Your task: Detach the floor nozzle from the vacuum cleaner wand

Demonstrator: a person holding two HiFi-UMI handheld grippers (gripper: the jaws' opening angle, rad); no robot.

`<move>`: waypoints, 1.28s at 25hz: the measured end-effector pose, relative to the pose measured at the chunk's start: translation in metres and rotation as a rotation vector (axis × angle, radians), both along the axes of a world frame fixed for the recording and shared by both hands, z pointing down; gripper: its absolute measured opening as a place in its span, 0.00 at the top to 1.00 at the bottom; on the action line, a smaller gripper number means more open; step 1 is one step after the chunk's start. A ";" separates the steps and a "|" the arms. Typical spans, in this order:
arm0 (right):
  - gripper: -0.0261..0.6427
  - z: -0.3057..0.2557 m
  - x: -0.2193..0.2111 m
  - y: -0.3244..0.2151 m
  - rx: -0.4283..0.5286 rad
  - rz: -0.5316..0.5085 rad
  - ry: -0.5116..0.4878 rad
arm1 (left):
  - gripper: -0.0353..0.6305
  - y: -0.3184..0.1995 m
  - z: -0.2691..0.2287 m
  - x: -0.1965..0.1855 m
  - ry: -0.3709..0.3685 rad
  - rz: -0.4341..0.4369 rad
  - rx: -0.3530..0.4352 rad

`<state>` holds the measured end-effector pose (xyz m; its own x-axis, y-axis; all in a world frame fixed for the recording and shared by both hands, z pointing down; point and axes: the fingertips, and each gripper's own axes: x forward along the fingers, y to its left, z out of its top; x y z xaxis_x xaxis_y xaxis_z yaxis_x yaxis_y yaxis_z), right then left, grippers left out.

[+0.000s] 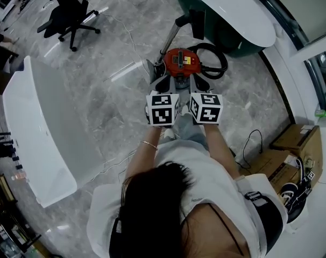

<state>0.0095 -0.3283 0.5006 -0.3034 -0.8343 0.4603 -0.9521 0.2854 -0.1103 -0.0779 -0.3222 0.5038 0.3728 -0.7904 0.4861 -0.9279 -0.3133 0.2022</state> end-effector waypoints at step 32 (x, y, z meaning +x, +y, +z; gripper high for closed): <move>0.94 -0.013 0.031 -0.072 0.035 -0.069 0.014 | 0.94 -0.071 0.010 0.020 -0.012 -0.033 -0.007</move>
<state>0.0406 -0.4005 0.4880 -0.3547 -0.8272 0.4359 -0.9313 0.3540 -0.0860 -0.0575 -0.3935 0.5140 0.3409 -0.7989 0.4955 -0.9400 -0.2811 0.1934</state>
